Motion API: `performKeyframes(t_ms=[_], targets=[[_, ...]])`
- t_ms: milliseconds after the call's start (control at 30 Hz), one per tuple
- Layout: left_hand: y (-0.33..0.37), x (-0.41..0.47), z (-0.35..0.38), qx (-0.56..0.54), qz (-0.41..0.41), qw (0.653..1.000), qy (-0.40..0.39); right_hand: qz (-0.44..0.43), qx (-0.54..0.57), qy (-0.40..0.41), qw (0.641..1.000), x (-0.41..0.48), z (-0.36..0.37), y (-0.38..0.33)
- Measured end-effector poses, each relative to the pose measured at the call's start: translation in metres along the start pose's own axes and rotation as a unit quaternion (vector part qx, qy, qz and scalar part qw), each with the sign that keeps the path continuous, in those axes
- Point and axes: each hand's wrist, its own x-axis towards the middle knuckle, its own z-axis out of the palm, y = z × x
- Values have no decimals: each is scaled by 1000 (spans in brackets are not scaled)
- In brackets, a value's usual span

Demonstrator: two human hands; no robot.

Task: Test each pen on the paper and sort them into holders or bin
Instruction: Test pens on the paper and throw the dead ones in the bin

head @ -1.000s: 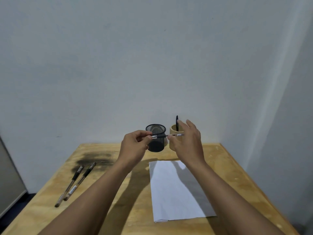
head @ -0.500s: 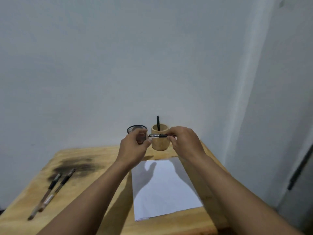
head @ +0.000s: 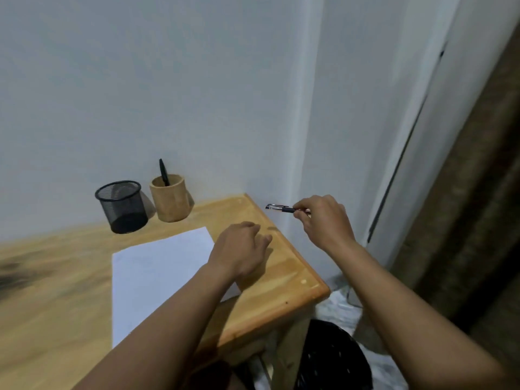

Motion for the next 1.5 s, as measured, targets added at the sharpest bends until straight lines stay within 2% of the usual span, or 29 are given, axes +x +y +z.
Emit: performKeyframes(t_ms=[233,300,467,700,933,1133,1367,1500], targets=[[22,-1,49,64,58,995,-56,62,-22,-10,998,-36,30,71],[20,-3,59,89,51,991,-80,81,-22,-21,996,-47,46,89],[20,-8,61,82,52,992,-80,147,-10,-42,988,-78,99,130],[22,-5,57,79,47,990,-108,238,-35,-121,963,-129,176,188],[16,-6,64,95,61,989,-93,284,-59,-188,938,-174,234,227],[10,-2,71,109,63,990,-66,322,-44,-218,920,-190,254,240],[9,-2,72,99,61,992,-55,301,-49,-213,928,-193,245,239],[14,-4,64,108,59,989,-82,293,-19,-193,936,-187,227,228]])
